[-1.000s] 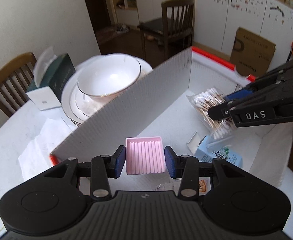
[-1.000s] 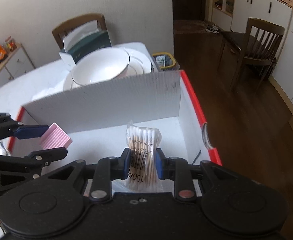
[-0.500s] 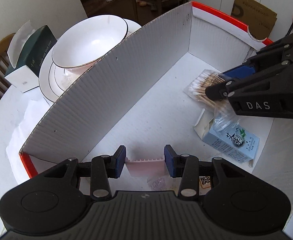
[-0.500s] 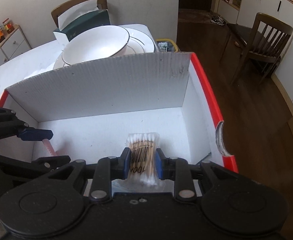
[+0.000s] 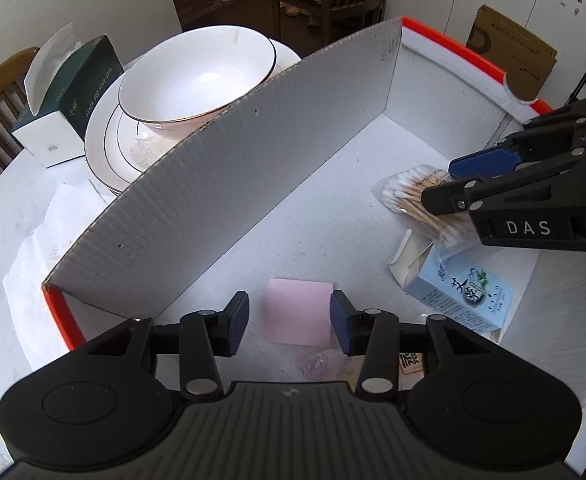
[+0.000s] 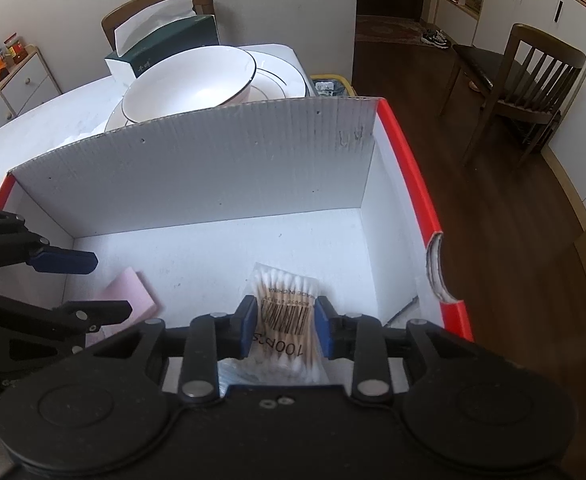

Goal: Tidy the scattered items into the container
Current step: 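Lower both items into the box and open both grippers, then withdraw both grippers from the box toward the remaining items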

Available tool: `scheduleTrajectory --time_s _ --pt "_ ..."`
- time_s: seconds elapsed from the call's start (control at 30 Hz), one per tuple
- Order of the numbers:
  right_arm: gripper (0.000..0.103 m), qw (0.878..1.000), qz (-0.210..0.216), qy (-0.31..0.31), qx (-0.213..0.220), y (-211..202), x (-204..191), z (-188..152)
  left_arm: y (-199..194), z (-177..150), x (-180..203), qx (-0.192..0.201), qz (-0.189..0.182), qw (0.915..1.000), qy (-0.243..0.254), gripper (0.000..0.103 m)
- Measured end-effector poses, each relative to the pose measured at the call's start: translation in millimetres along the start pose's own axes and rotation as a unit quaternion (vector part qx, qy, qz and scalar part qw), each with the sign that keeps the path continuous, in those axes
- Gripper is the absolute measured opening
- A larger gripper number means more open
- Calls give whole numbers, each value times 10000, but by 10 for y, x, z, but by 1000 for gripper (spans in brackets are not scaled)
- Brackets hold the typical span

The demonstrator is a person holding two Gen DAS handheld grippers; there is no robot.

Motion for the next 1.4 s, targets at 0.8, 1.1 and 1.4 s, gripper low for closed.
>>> scheduleTrajectory --time_s 0.8,1.1,1.4 --pt "39 9988 271 -242 342 -502 -209 -103 -640 -116 13 766 64 9967 -258 50" --pt "50 9983 299 -241 447 -640 -290 -184 -879 -228 26 991 106 9945 -309 50" --pt "68 9963 326 -367 703 -860 -430 -294 -1191 -458 44 1333 94 9899 -465 64"
Point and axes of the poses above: each gripper's, at about its wrist camera, not at the fingertips, and y roughly the way its jaws point, x to its right, z to its top, the point moved 7 cm from there along y, roughly the way its jaws point, and after that the axes turned 7 degrees about y, right-handed, at the moved point
